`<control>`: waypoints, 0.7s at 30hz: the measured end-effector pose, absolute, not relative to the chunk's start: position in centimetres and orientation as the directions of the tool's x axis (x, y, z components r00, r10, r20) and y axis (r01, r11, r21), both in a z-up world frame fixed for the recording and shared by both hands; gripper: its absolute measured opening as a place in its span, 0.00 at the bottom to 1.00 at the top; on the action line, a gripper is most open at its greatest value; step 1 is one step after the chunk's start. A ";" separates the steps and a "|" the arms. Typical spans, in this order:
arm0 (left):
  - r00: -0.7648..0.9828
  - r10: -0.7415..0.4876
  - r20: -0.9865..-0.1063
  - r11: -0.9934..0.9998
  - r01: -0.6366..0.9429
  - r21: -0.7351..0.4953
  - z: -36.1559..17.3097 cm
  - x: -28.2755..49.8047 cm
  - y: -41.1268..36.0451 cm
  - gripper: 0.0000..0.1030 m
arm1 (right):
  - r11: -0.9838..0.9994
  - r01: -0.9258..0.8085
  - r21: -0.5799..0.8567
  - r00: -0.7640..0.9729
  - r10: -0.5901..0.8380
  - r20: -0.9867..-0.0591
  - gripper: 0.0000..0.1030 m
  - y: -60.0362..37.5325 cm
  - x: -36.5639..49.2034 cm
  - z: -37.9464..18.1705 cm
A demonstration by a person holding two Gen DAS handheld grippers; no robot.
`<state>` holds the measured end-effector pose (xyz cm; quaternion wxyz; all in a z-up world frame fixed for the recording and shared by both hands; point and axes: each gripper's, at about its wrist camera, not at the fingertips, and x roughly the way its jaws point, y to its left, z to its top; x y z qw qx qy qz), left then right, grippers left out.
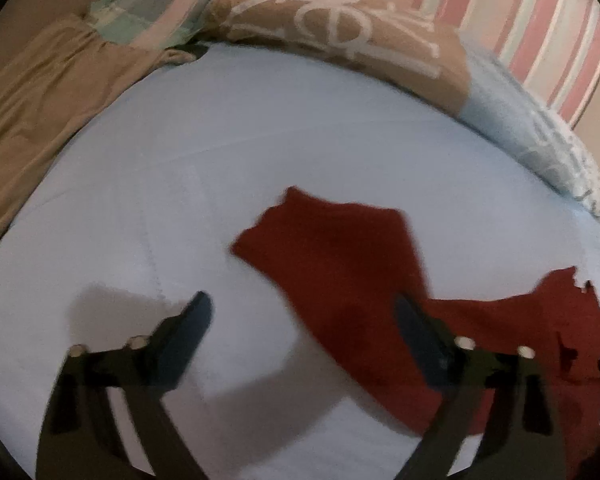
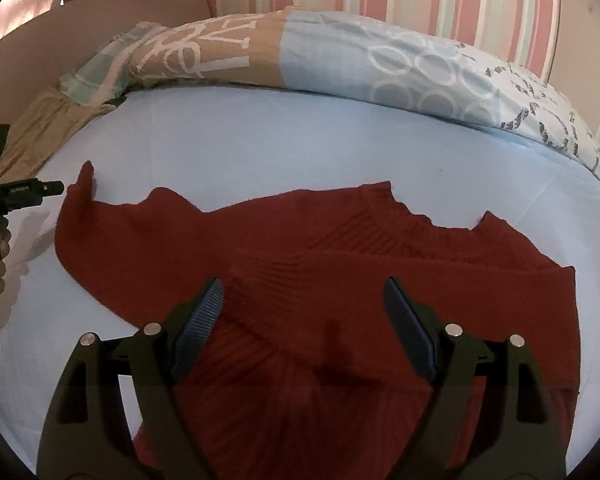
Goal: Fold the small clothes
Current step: 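Move the left gripper toward the other sleeve cuff, then grasp the other sleeve cuff with the left gripper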
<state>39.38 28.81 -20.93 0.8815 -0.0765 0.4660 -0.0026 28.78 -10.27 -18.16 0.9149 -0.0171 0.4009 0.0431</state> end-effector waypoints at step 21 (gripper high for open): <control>0.600 -0.085 -0.796 0.996 0.066 -0.057 -19.8 40.9 22.7 0.12 | 0.996 -0.069 -0.056 0.700 0.008 -0.714 0.79 -13.0 28.0 -17.7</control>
